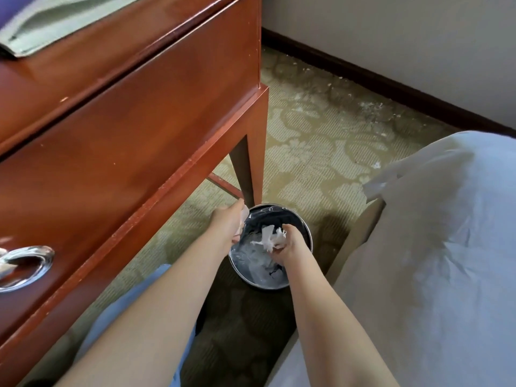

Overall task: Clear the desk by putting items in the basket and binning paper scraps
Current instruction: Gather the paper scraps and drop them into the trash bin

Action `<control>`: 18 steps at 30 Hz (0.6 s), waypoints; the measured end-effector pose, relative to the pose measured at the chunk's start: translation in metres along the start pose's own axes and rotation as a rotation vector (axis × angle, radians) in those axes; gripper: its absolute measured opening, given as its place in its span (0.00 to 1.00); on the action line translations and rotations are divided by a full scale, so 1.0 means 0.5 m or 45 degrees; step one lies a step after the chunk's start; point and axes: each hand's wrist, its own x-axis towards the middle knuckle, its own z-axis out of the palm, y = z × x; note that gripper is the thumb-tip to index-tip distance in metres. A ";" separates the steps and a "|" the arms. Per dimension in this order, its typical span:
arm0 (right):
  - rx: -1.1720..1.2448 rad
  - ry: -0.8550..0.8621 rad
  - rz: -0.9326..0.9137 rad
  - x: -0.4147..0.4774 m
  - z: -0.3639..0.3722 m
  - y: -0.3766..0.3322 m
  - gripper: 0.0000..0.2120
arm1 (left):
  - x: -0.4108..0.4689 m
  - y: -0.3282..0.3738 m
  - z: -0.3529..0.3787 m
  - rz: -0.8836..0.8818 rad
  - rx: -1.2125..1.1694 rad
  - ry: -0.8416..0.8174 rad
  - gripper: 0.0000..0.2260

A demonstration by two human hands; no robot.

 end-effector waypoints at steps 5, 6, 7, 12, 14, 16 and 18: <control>-0.052 -0.001 0.107 0.024 0.002 -0.010 0.29 | 0.020 -0.015 0.009 -0.107 -0.117 -0.037 0.12; -0.102 0.002 0.120 0.023 0.002 -0.012 0.29 | 0.024 -0.019 0.011 -0.130 -0.146 -0.042 0.12; -0.135 0.017 0.119 0.023 0.000 -0.016 0.28 | 0.028 -0.023 0.014 -0.150 -0.169 -0.044 0.12; -0.232 0.031 0.024 0.032 -0.004 -0.043 0.29 | 0.060 -0.040 0.037 -0.314 -0.258 0.008 0.11; -0.224 0.033 -0.001 0.029 -0.002 -0.054 0.29 | 0.070 -0.044 0.049 -0.377 -0.297 0.018 0.13; -0.228 0.017 -0.040 0.029 -0.001 -0.063 0.28 | 0.073 -0.046 0.060 -0.415 -0.376 -0.013 0.14; -0.226 0.000 -0.065 0.025 0.000 -0.068 0.26 | 0.075 -0.048 0.063 -0.460 -0.371 -0.031 0.16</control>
